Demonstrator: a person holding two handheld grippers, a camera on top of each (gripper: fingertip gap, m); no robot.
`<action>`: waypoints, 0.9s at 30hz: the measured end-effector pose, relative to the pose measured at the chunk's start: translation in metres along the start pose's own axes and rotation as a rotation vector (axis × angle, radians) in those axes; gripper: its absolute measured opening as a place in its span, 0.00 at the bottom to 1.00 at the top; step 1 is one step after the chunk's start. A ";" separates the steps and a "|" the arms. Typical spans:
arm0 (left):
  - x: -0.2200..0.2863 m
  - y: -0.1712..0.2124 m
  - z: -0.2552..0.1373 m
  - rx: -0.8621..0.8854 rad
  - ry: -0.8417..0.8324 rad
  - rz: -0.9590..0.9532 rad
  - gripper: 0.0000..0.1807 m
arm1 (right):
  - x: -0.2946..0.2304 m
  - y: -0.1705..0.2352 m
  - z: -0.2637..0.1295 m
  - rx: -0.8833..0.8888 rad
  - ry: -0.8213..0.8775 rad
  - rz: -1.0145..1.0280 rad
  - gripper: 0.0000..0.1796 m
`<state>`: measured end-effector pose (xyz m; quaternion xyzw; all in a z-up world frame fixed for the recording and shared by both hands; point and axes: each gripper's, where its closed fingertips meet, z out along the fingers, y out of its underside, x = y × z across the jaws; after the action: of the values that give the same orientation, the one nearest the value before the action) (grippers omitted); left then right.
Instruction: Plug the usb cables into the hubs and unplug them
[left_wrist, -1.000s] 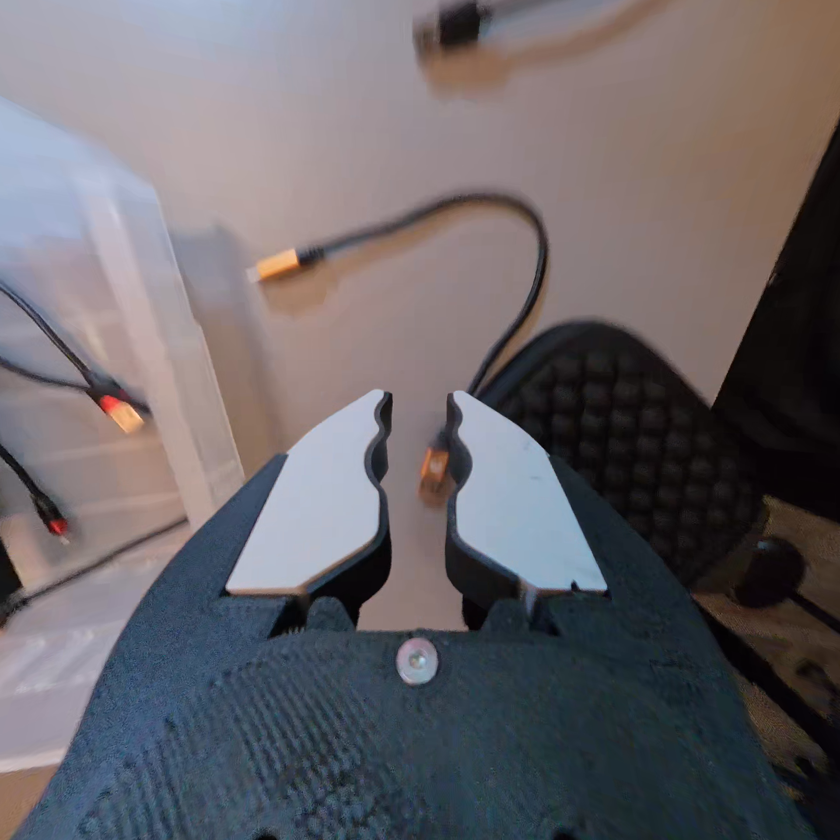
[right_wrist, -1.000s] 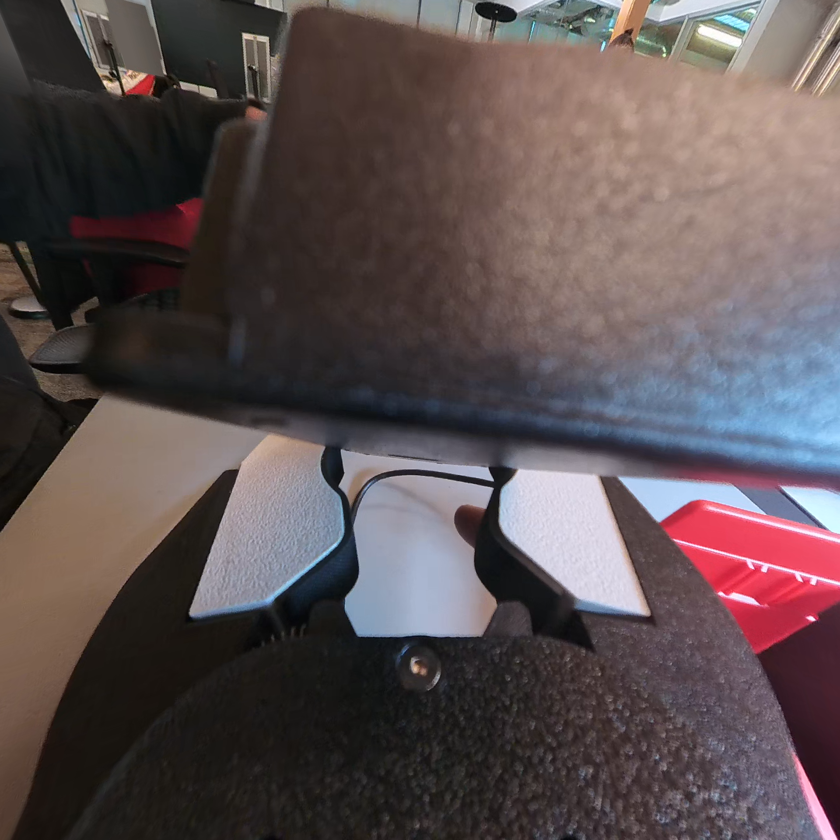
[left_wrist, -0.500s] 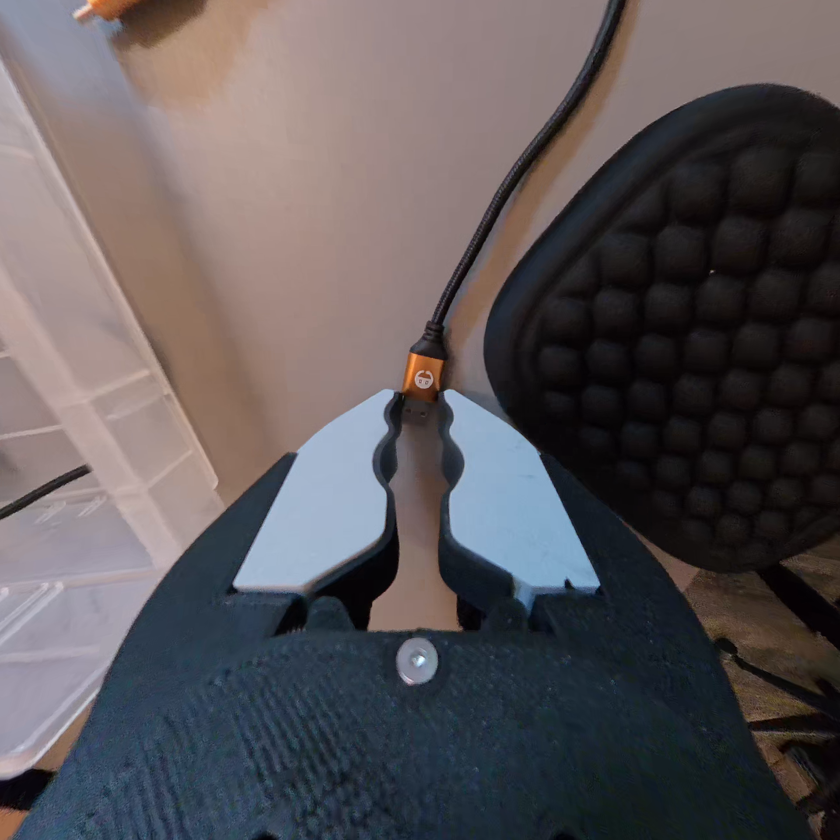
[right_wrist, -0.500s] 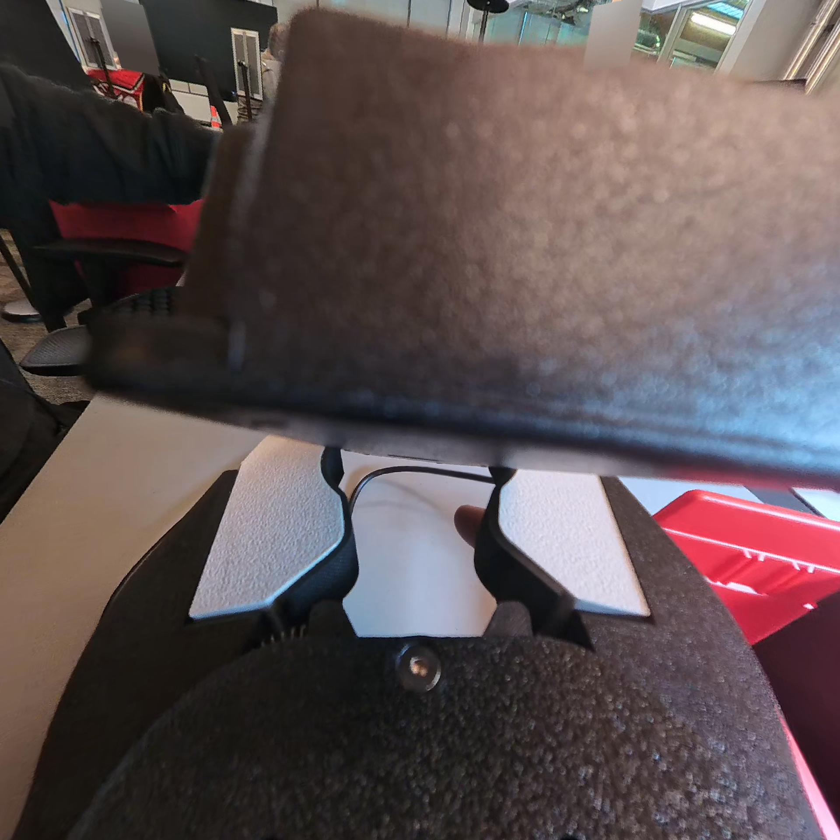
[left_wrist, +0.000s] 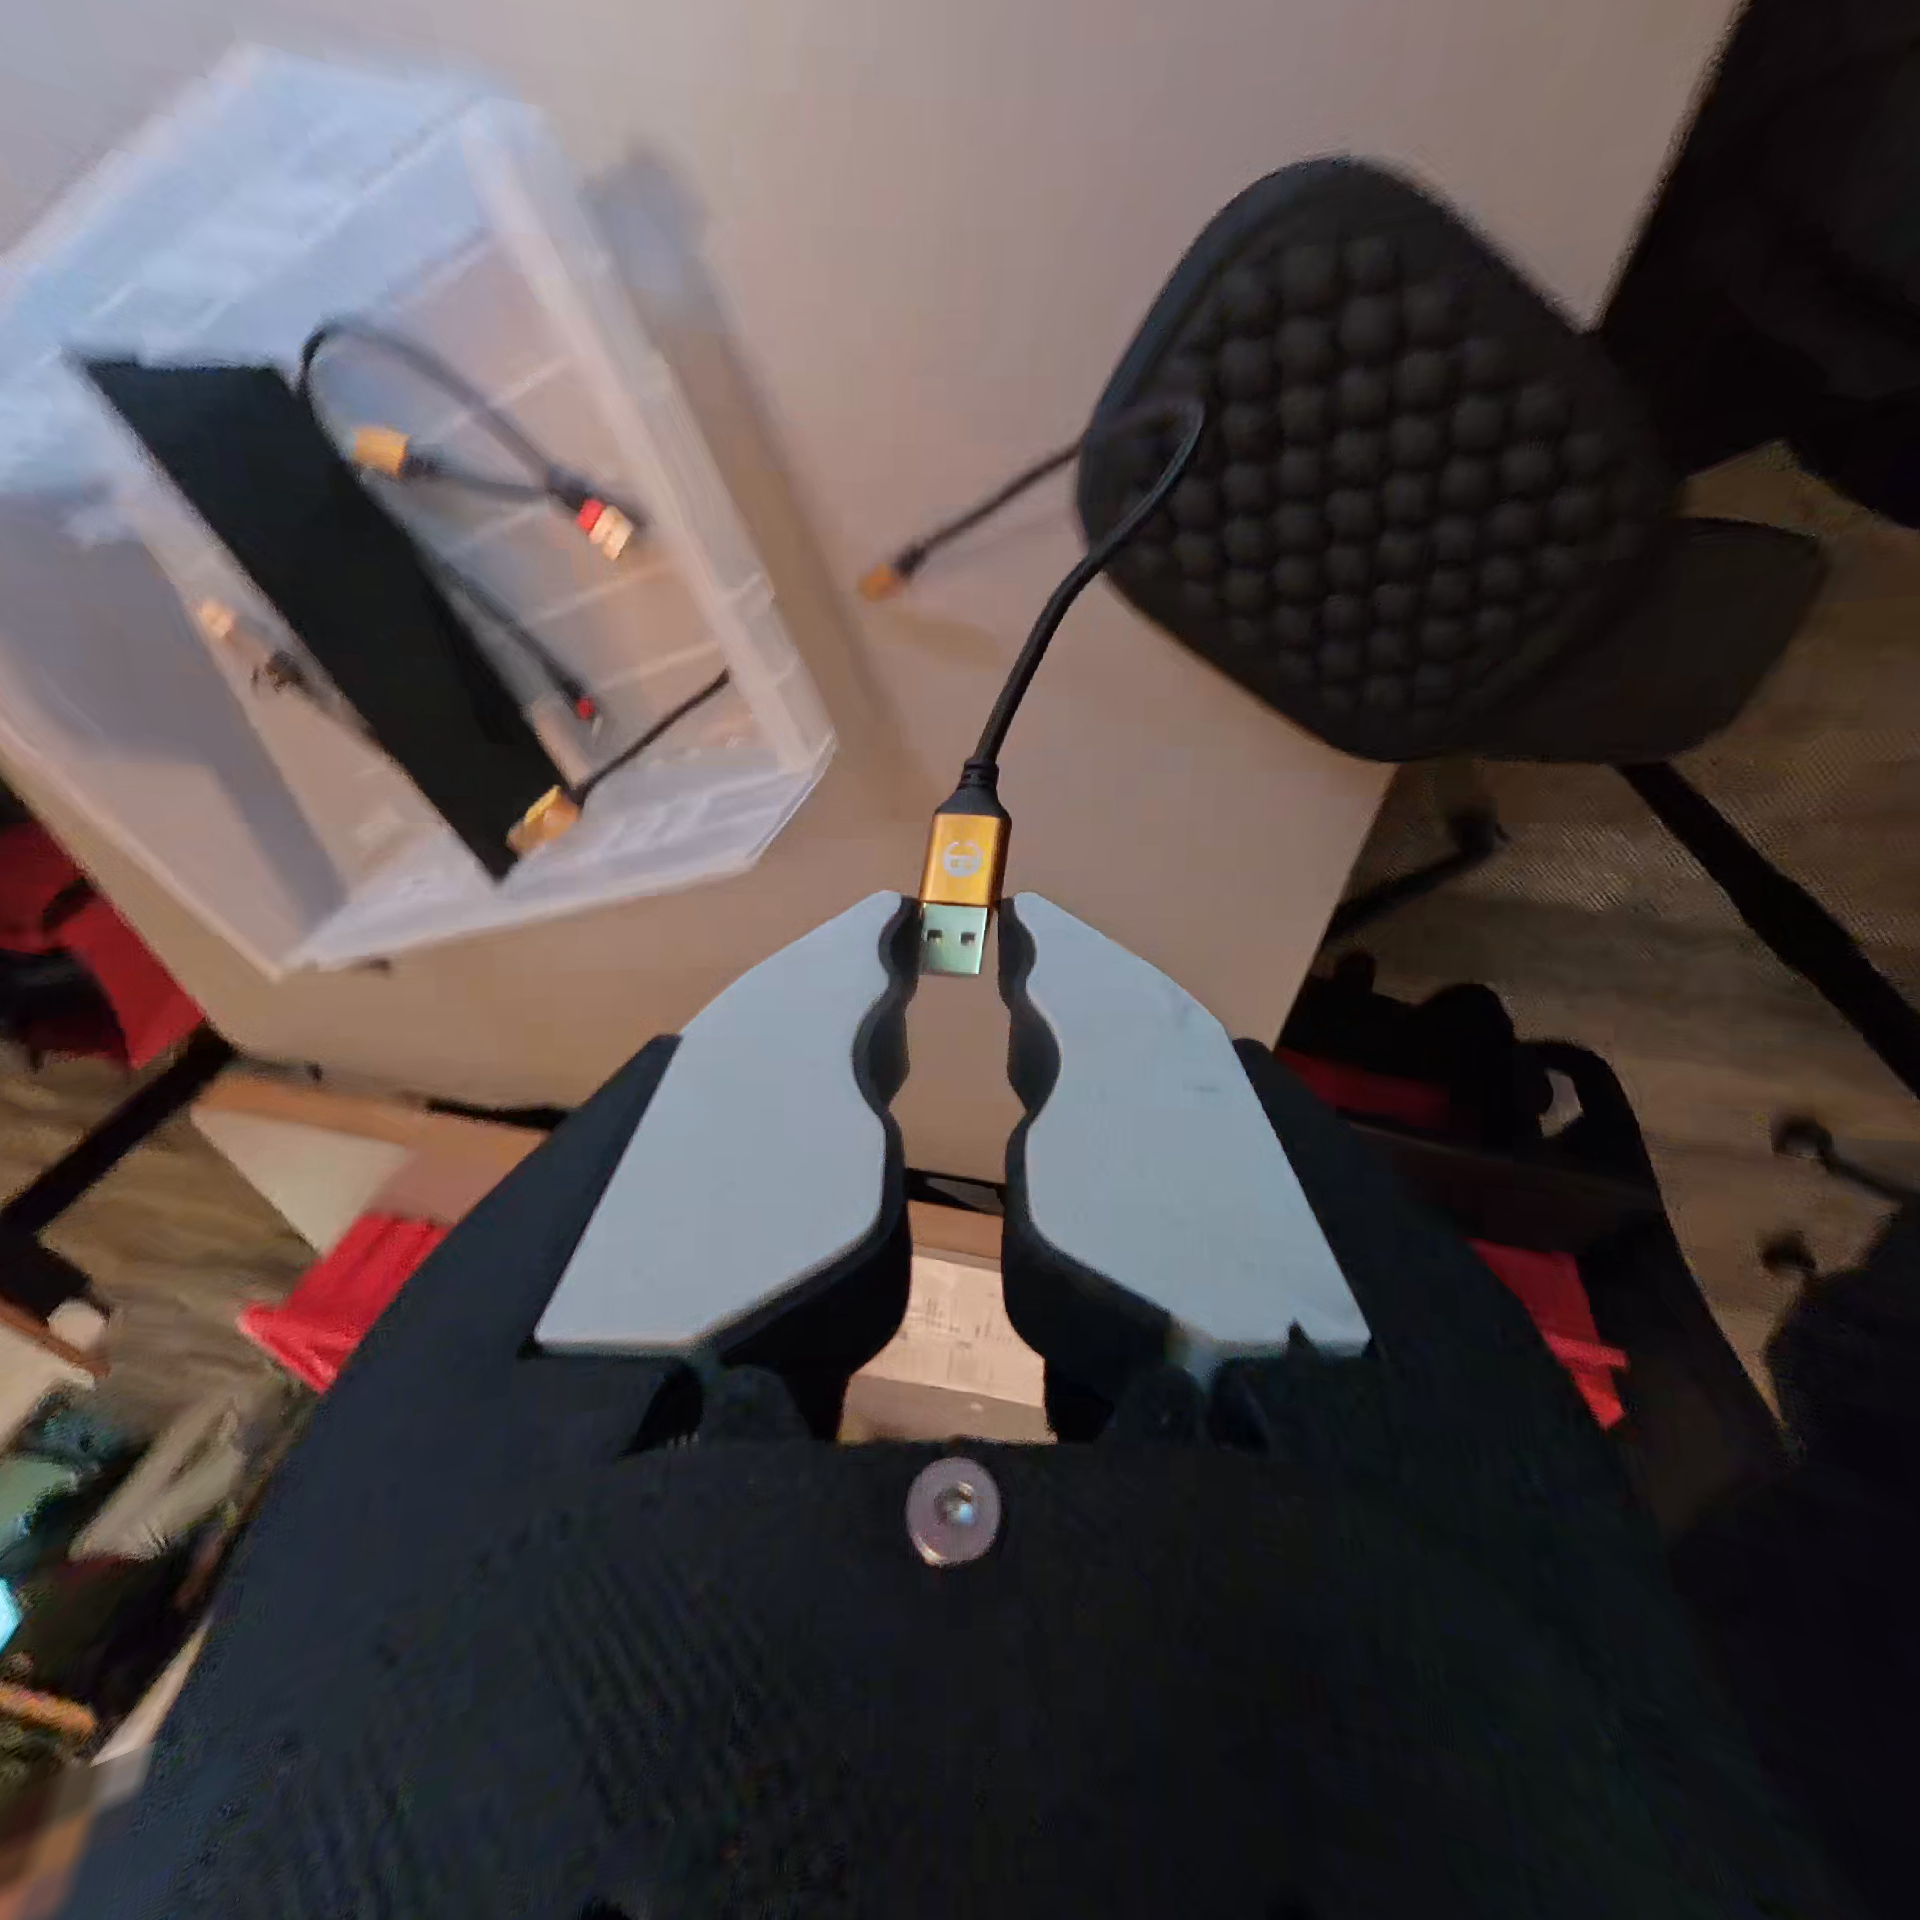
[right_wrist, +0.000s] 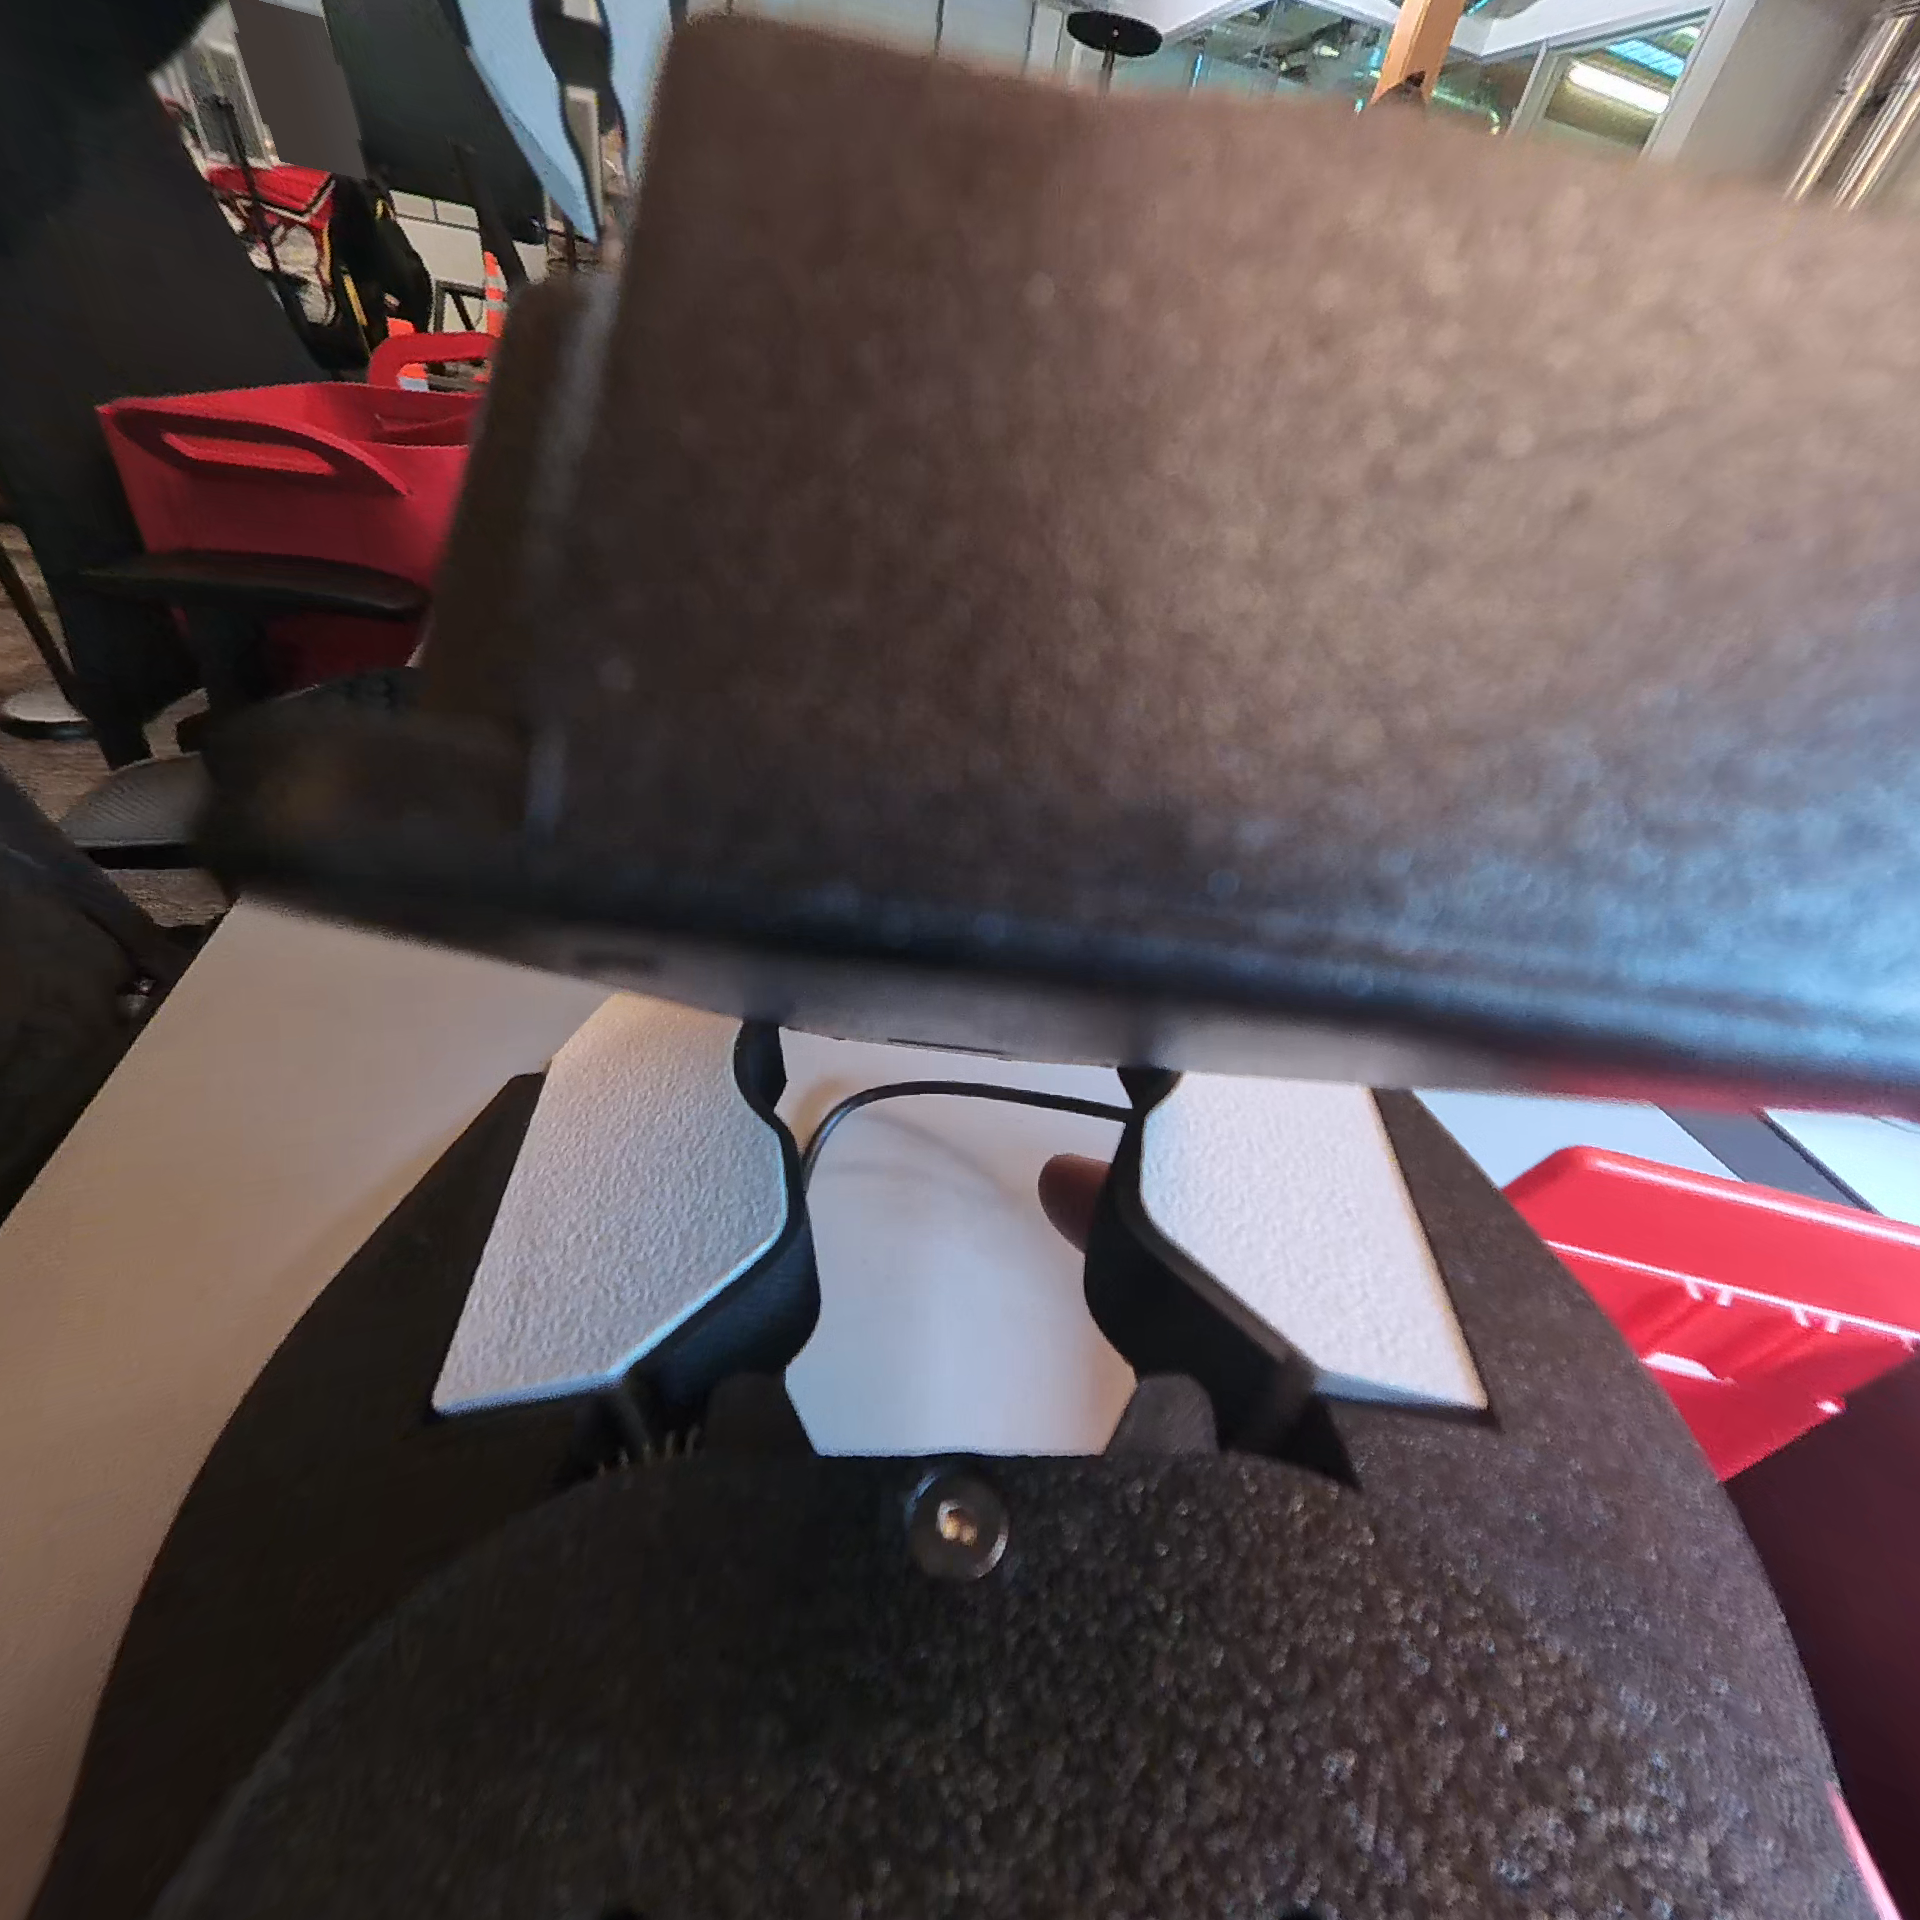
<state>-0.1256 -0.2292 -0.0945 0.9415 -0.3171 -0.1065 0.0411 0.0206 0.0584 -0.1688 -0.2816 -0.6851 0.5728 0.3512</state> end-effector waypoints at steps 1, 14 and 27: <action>0.003 -0.017 0.002 0.006 0.031 0.051 0.08 | -0.001 0.000 0.000 -0.001 -0.003 -0.002 0.35; -0.021 -0.251 0.094 0.531 0.271 0.241 0.13 | 0.015 -0.003 -0.013 0.037 0.040 0.042 0.35; 0.008 -0.219 0.148 0.655 0.120 -0.294 0.18 | 0.016 0.000 -0.011 0.024 0.040 0.042 0.35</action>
<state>-0.0241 -0.0612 -0.2713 0.9449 -0.1925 0.0513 -0.2598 0.0197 0.0770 -0.1657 -0.3032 -0.6650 0.5824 0.3558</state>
